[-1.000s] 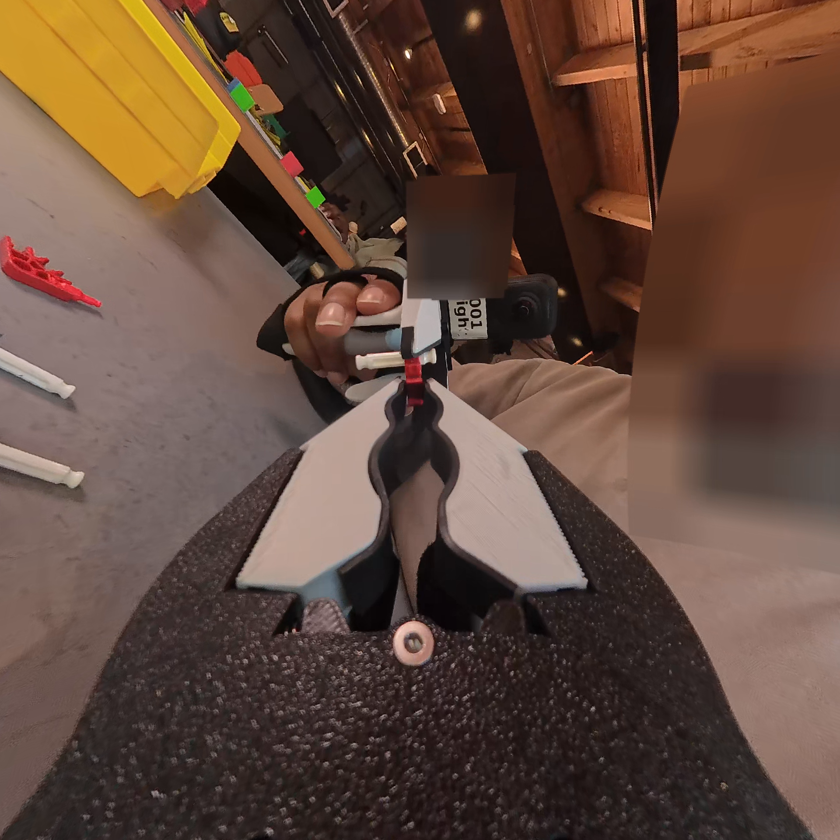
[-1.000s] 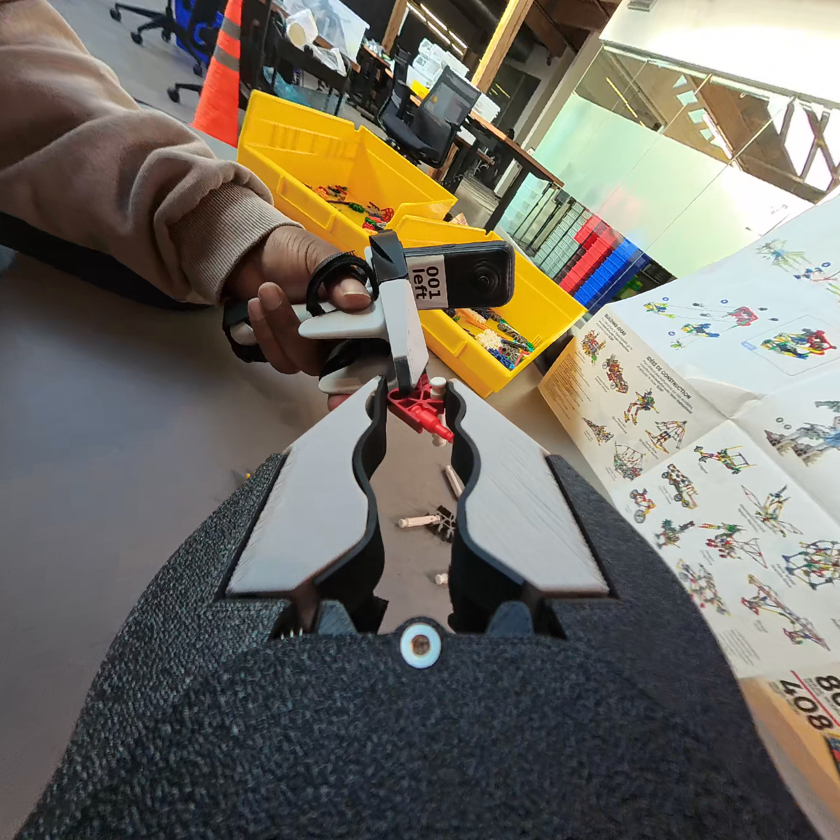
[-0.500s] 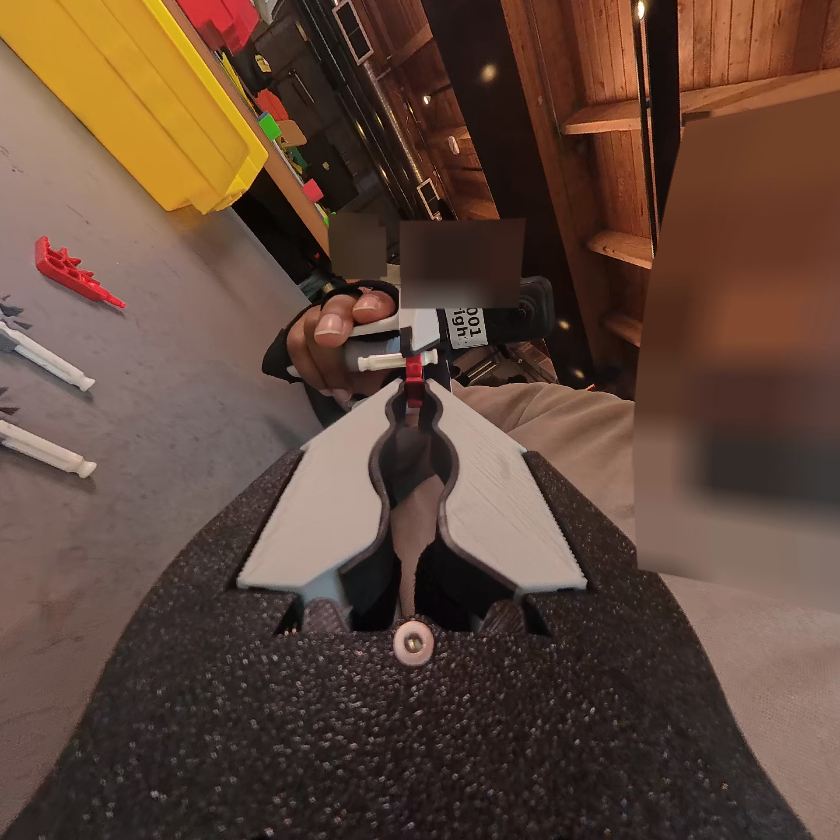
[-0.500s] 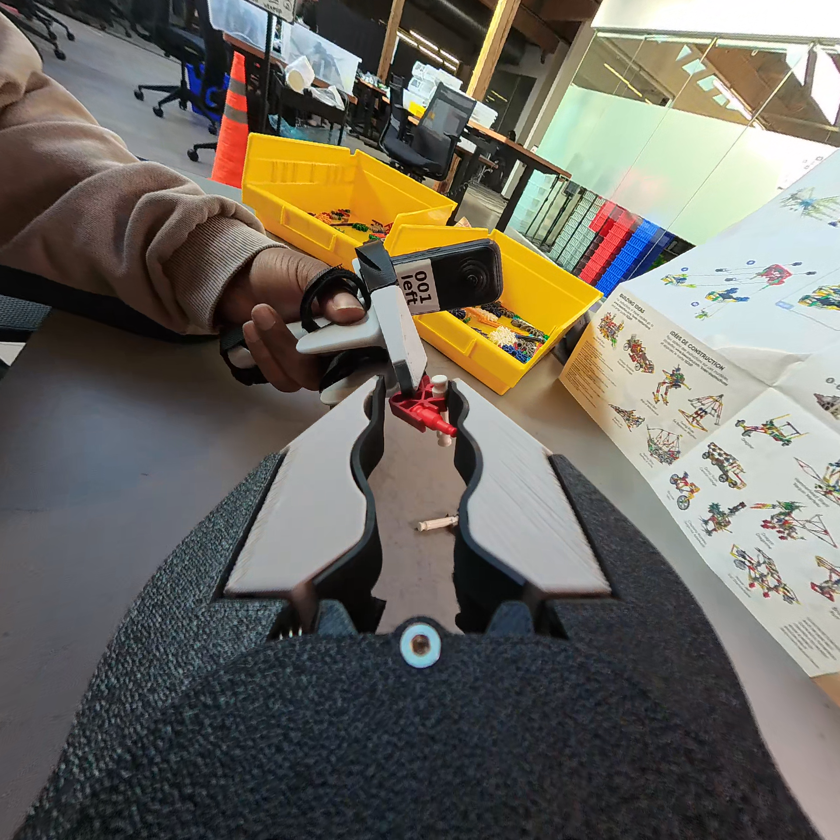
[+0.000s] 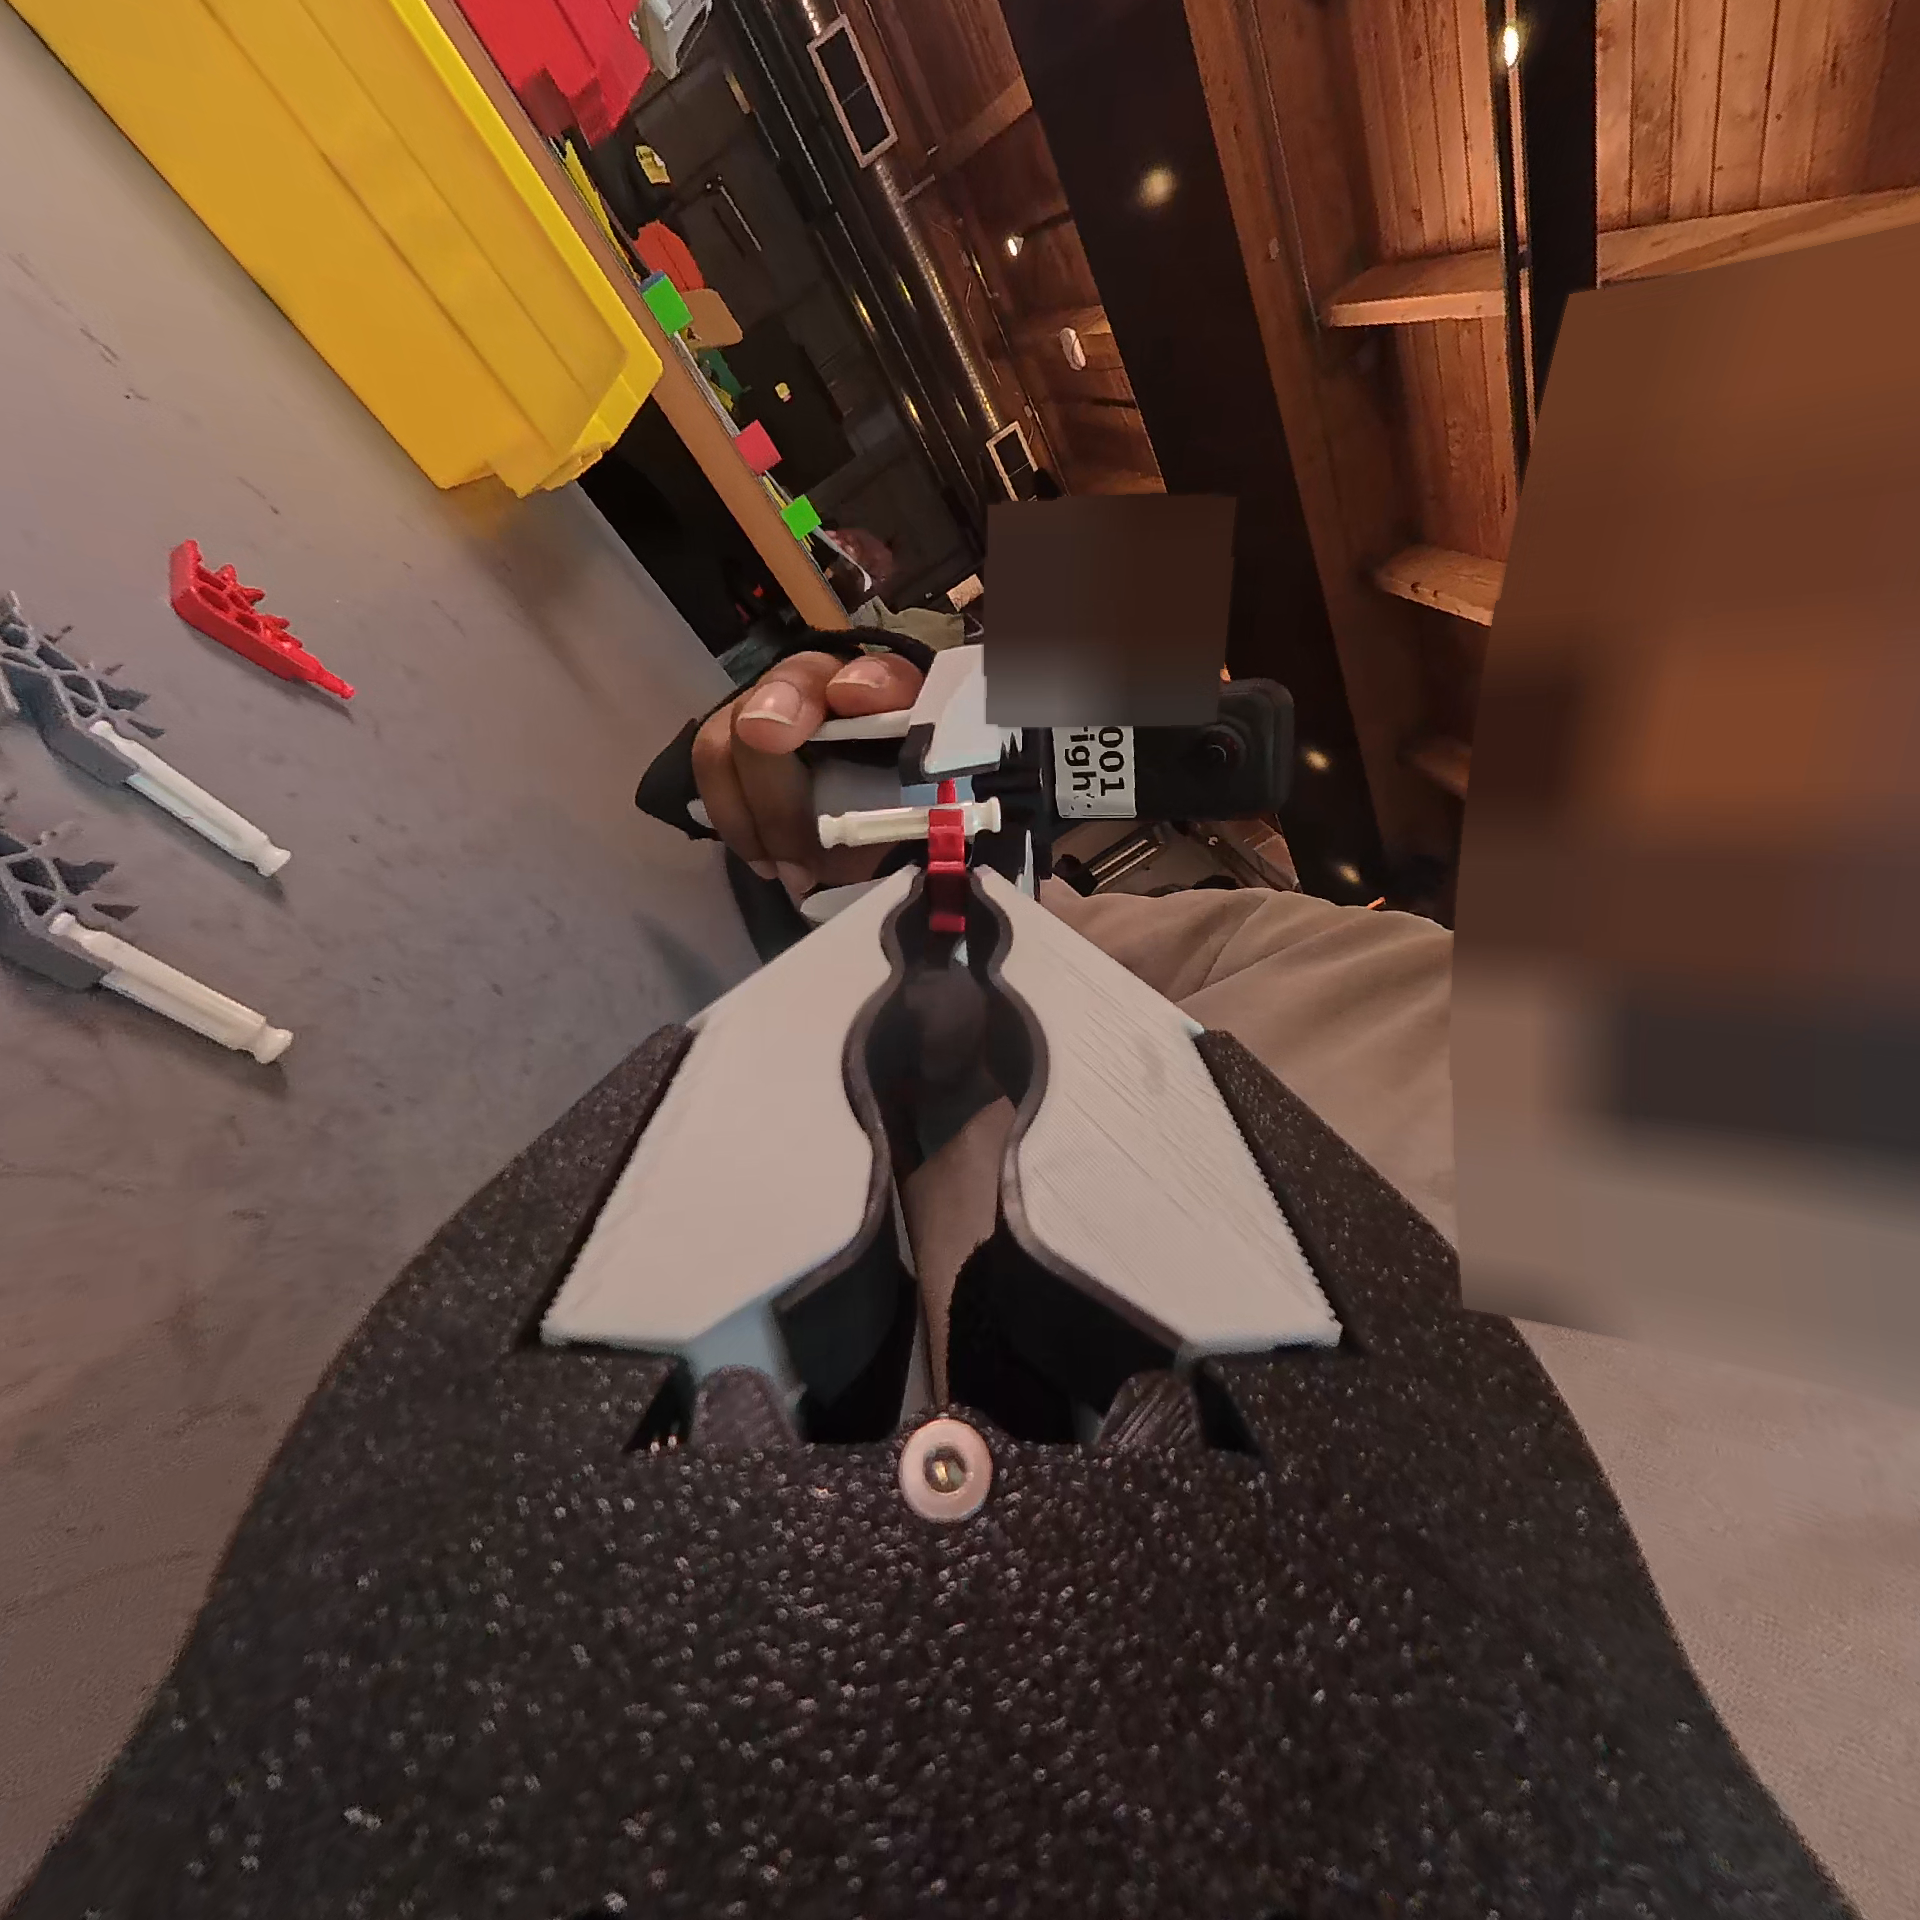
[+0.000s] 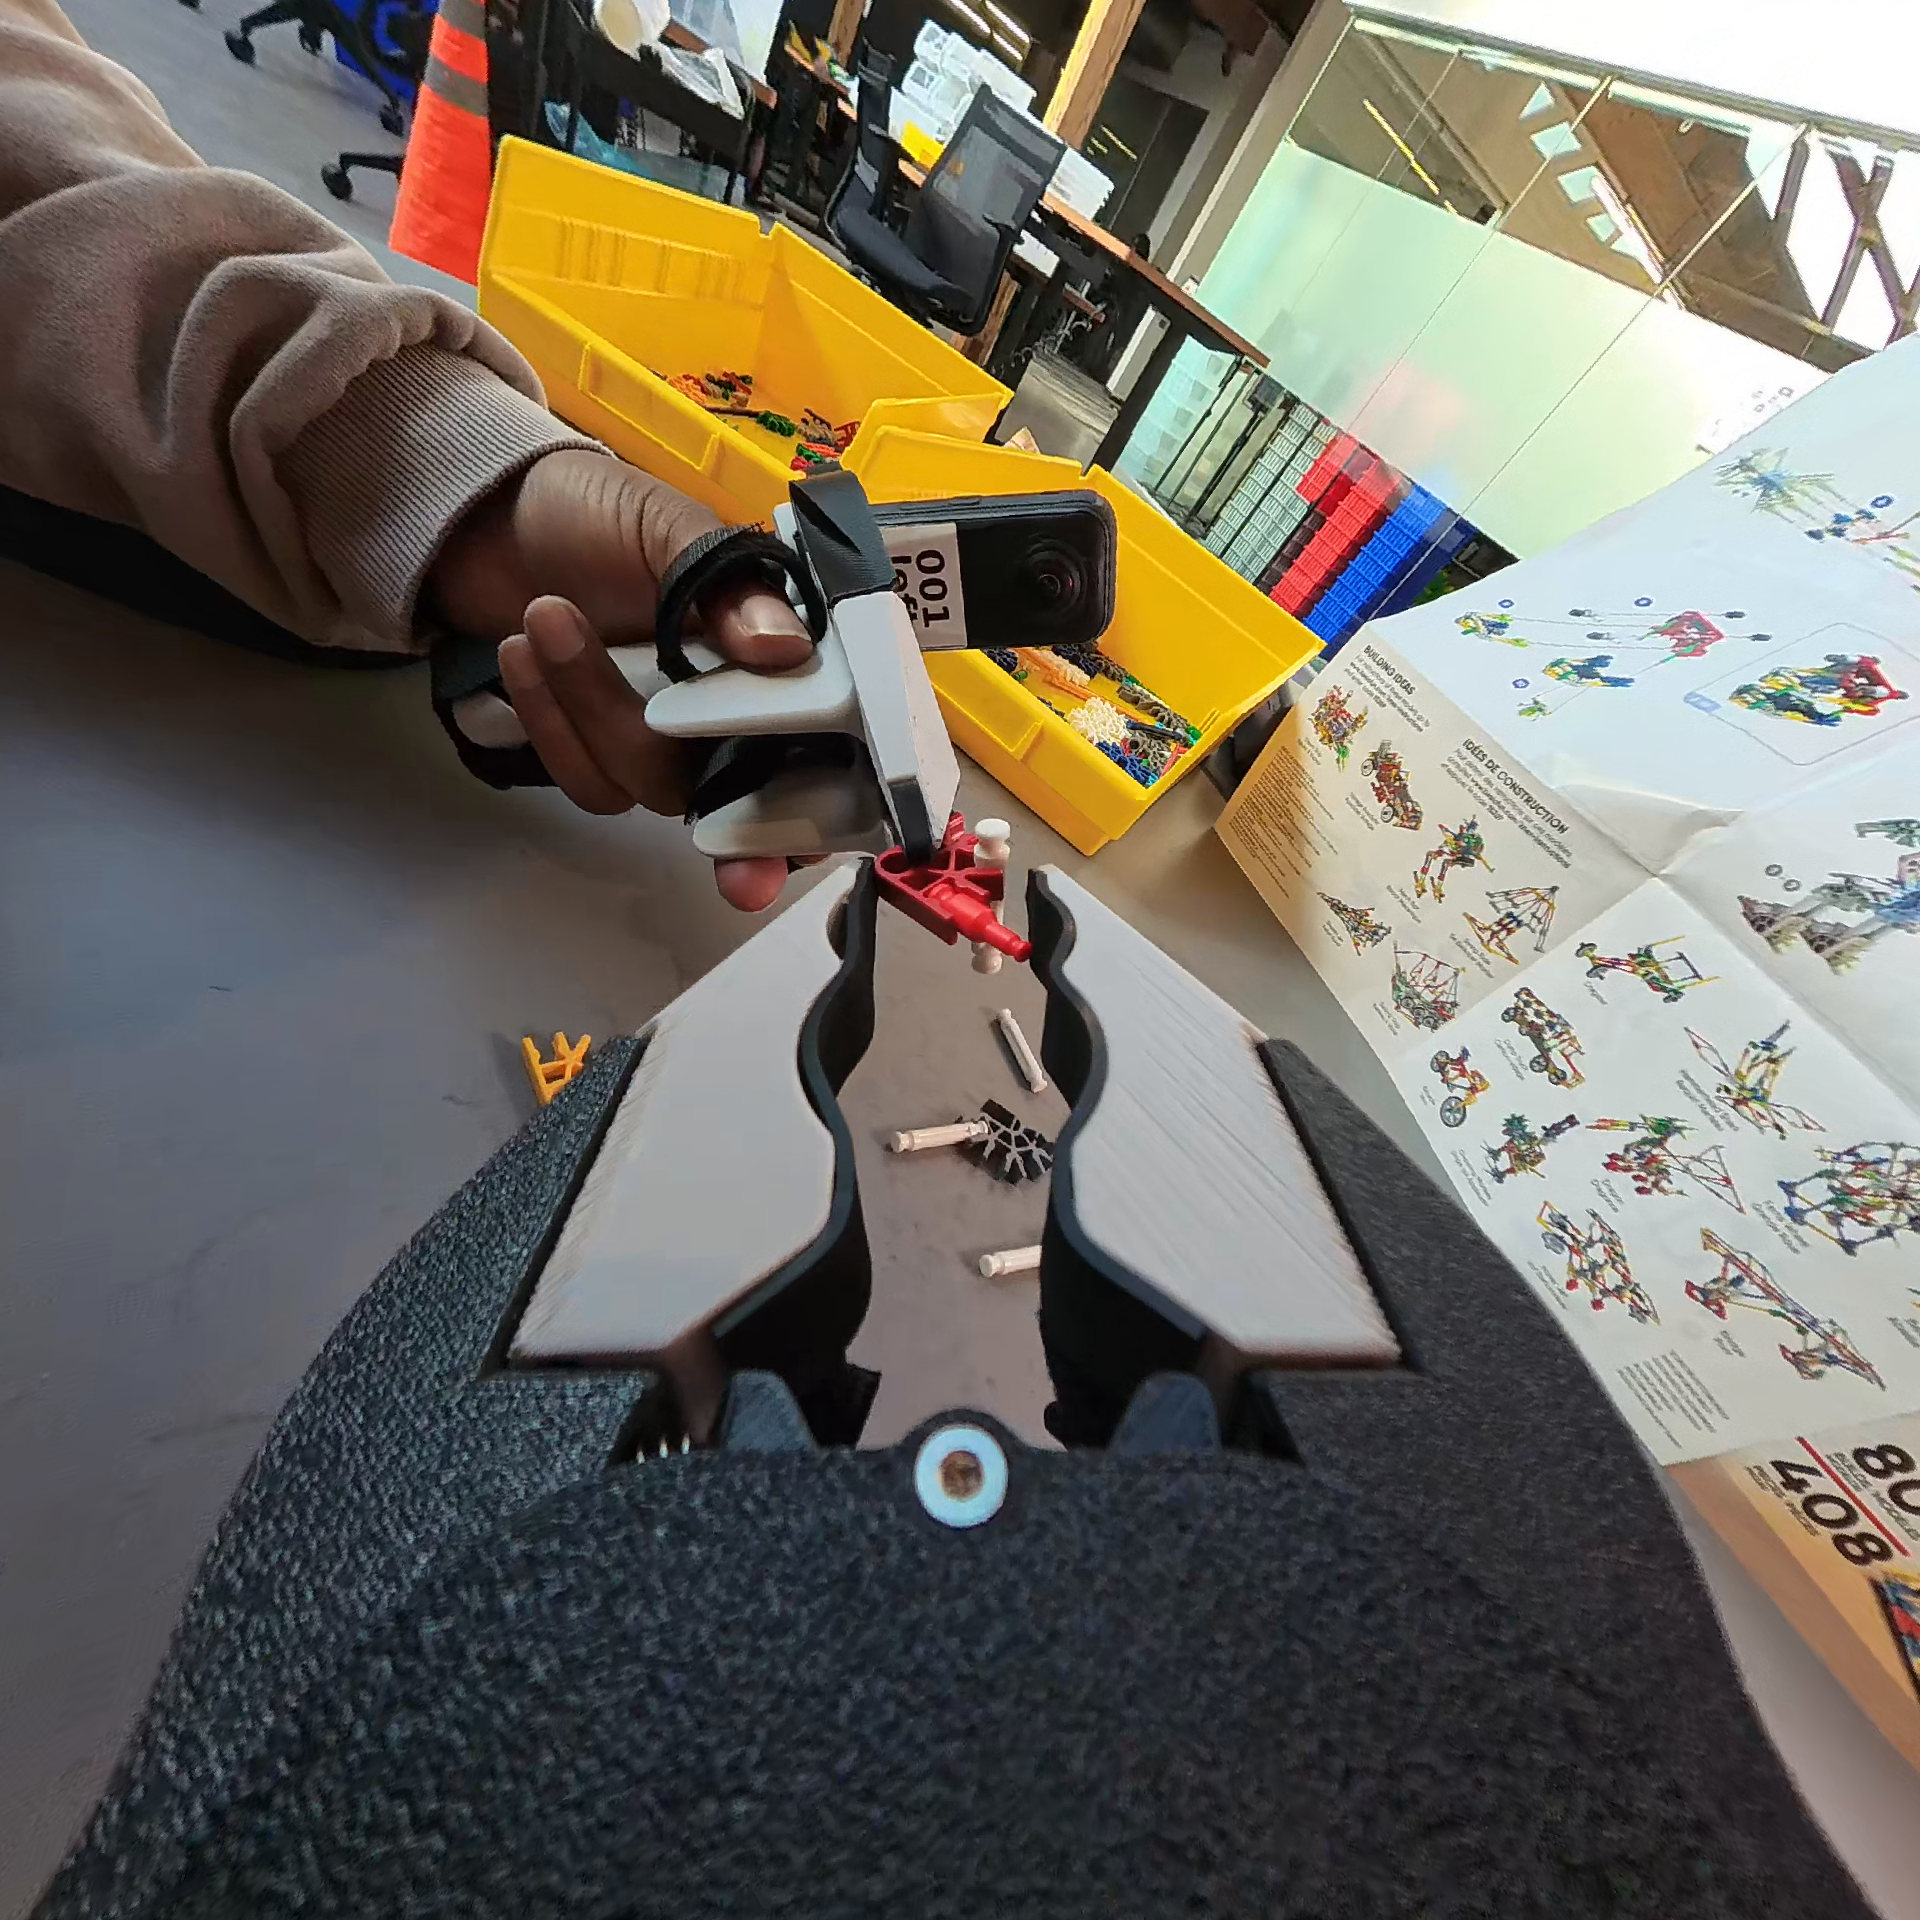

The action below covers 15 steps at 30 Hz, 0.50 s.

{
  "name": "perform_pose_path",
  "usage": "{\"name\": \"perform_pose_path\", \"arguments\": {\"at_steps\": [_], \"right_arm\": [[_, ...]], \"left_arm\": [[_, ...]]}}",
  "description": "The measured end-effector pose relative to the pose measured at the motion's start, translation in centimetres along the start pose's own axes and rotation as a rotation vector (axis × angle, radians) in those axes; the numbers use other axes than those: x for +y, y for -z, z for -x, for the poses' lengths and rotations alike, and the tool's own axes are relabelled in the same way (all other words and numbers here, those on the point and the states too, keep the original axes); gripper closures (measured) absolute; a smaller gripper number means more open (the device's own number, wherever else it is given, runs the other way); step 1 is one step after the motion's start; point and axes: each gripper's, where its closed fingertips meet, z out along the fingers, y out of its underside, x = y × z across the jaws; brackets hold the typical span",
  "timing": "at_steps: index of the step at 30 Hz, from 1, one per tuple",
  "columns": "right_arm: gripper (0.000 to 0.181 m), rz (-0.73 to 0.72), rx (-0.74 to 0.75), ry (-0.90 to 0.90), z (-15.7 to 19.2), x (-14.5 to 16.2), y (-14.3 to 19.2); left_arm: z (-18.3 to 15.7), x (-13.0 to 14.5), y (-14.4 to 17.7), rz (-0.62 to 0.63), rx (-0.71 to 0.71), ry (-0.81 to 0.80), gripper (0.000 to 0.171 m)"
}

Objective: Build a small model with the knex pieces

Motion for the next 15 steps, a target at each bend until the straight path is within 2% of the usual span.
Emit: {"name": "perform_pose_path", "arguments": {"at_steps": [7,11,13,15], "right_arm": [[0.156,0.026,0.004,0.039,0.2,0.5,0.0],[0.151,-0.008,-0.039,-0.012,0.5,0.1,0.3],[0.145,-0.020,-0.083,-0.035,0.6,0.1,0.7],[0.147,-0.005,-0.072,-0.007,0.2,0.5,1.0]], "left_arm": [[0.3,0.1,0.1,0.002,-0.007,0.015,0.166],[0.1,0.2,0.0,0.010,0.004,0.011,0.167],[-0.3,0.2,0.1,0.016,0.029,0.008,0.167],[-1.1,0.5,0.0,0.038,0.074,0.005,0.166]]}}
